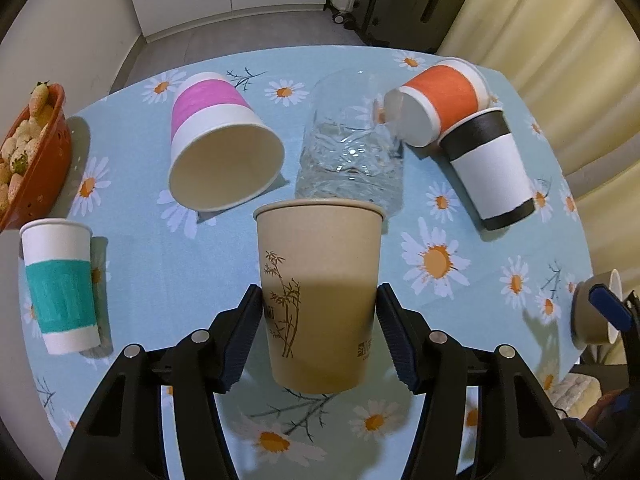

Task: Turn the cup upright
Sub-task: 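Move the left gripper to the tan bamboo-print cup and close on it, then lift the tan cup with the left gripper and carry it toward the right gripper, then close the right gripper on the tan cup while the left gripper releases it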

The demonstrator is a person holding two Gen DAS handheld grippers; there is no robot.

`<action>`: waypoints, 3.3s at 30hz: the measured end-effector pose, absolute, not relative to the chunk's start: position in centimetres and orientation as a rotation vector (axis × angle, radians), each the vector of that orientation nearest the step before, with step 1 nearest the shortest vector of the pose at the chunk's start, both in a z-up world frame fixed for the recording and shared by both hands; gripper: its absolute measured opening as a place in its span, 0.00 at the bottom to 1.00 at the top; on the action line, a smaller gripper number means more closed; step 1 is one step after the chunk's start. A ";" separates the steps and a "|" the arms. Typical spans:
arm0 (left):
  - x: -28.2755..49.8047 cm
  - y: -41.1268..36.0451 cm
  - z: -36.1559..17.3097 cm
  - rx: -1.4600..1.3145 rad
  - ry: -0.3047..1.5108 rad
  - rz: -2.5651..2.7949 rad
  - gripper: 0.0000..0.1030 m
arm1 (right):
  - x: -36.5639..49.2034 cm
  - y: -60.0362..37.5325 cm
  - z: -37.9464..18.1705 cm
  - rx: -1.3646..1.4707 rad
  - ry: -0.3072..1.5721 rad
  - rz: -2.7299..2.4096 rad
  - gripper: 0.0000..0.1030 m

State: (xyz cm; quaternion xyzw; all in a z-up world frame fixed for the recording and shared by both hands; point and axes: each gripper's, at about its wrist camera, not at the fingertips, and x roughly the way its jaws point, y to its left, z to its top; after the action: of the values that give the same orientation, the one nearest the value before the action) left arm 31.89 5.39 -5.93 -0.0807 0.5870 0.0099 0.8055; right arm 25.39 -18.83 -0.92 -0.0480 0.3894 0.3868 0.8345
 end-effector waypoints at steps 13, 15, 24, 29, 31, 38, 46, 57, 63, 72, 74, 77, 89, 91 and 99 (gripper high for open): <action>25.2 4.4 -5.0 -0.485 1.279 -0.048 0.55 | 22.4 -22.5 2.0 0.033 0.806 0.833 0.95; 24.1 4.0 -5.3 -0.520 1.280 -0.038 0.55 | 21.9 -22.8 1.9 0.035 0.813 0.838 0.95; 19.7 2.6 -6.9 -0.642 1.269 0.012 0.55 | 19.8 -23.6 1.0 0.038 0.844 0.861 0.95; 18.5 2.6 -8.1 -0.679 1.279 0.034 0.56 | 19.1 -23.7 0.4 0.035 0.859 0.865 0.95; 18.3 2.6 -8.4 -0.683 1.287 0.038 0.56 | 19.0 -23.7 0.3 0.031 0.864 0.866 0.95; 18.2 2.4 -8.1 -0.653 1.292 0.055 0.71 | 19.0 -23.6 0.0 0.028 0.872 0.861 0.95; 17.9 2.7 -6.7 -0.635 1.263 0.039 0.72 | 19.0 -23.6 -0.2 0.020 0.877 0.858 0.95; 14.0 5.1 -3.2 -0.653 1.147 0.011 0.72 | 19.4 -21.1 -0.2 -0.024 0.930 0.881 0.95; 10.0 6.0 -1.9 -0.559 1.042 0.059 0.72 | 20.3 -18.1 -1.5 -0.050 1.071 0.864 0.95; 5.6 6.0 -2.3 -0.530 0.896 0.035 0.72 | 21.7 -12.1 -3.5 -0.071 1.295 0.894 0.95; 4.7 5.9 -2.0 -0.524 0.857 0.025 0.72 | 22.1 -10.8 -3.9 -0.093 1.339 0.880 0.95; 4.0 5.9 -1.8 -0.535 0.819 -0.009 0.72 | 22.5 -9.3 -4.8 -0.115 1.400 0.854 0.91; 2.8 7.7 -2.0 -0.613 0.712 -0.104 0.72 | 23.6 -7.5 -7.4 -0.145 1.541 0.761 0.69; 2.8 7.8 -2.1 -0.620 0.709 -0.115 0.72 | 23.5 -7.2 -7.5 -0.161 1.540 0.750 0.65; 2.5 7.8 -2.4 -0.632 0.700 -0.129 0.72 | 23.4 -7.3 -6.6 -0.175 1.517 0.735 0.62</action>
State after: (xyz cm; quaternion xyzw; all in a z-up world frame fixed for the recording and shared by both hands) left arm 2.55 7.83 -2.42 -0.3043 0.3369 -0.0622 0.8888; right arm 23.38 -7.34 -6.56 -0.0775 0.6709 0.3251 0.6620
